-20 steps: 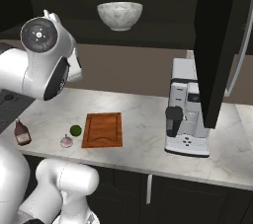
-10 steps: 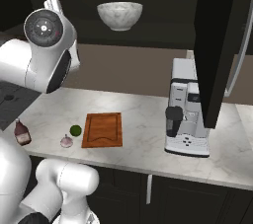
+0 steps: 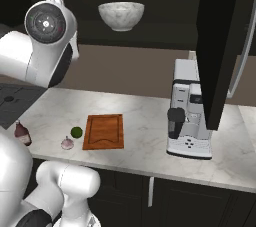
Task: Open the cabinet. Place the bowl and condiment on the counter. Then place the lime and garlic on the cutting board.
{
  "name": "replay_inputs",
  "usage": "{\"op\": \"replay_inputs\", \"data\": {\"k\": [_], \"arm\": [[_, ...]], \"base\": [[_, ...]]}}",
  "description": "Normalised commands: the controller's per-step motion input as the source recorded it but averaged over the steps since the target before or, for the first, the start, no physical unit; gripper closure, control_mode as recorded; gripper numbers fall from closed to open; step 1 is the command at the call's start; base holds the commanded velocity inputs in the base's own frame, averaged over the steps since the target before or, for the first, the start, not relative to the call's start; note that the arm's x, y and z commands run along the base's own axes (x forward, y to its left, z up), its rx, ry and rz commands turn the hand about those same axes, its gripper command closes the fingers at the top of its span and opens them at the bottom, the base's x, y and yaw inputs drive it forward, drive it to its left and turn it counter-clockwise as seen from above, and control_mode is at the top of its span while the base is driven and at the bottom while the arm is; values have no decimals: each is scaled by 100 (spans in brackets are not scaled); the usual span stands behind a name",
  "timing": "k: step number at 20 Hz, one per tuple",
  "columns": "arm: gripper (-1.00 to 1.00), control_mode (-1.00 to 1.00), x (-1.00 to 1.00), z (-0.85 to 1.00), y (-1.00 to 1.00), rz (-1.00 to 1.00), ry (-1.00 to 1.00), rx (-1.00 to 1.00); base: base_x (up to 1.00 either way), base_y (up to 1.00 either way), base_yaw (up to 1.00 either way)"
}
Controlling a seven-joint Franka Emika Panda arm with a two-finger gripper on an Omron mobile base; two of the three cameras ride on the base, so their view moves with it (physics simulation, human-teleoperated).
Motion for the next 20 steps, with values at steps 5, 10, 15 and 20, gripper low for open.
{"op": "replay_inputs", "data": {"k": [5, 10, 15, 20], "arm": [[-100, -100, 7, 1, 0, 0, -5, 0], [-100, -100, 28, -2, 0, 0, 0, 0], [-100, -100, 28, 0, -6, 0, 0, 0], [-100, -100, 17, 0, -24, 0, 0, 2]], "base": [[0, 0, 0], [0, 0, 0], [0, 0, 0], [0, 0, 0]]}}
